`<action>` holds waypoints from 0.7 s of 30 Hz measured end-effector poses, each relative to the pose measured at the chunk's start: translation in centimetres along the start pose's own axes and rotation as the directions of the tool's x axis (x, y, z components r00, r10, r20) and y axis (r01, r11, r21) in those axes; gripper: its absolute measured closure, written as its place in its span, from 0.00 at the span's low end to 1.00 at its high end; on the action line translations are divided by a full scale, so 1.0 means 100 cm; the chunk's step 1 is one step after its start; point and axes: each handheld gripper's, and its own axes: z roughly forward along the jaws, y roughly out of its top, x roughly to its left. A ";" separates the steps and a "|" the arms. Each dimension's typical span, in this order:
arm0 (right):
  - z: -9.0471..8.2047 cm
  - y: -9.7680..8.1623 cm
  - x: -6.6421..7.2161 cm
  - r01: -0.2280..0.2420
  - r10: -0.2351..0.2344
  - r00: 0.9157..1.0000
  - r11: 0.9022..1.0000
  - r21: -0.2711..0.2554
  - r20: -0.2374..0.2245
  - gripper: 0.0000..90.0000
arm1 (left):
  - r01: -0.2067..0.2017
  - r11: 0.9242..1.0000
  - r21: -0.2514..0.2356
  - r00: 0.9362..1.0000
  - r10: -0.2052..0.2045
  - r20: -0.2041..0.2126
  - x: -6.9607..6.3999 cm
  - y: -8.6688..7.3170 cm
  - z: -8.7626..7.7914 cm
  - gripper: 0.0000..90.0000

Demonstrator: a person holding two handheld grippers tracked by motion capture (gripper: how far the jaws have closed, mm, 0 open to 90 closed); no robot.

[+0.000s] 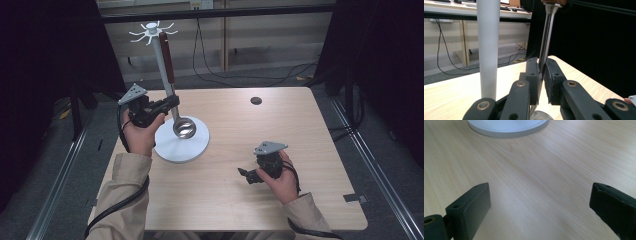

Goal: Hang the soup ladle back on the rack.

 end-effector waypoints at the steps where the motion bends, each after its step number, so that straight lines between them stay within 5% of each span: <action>1: 0.000 0.000 0.000 0.003 -0.003 1.000 1.000 -0.002 0.003 0.04 | 0.002 1.000 0.002 1.000 -0.002 0.002 0.000 0.000 0.000 0.91; 21: -0.007 0.002 -0.004 -0.002 0.003 1.000 1.000 -0.022 0.013 0.04 | 0.007 1.000 0.001 1.000 -0.007 0.014 0.001 0.002 0.005 0.81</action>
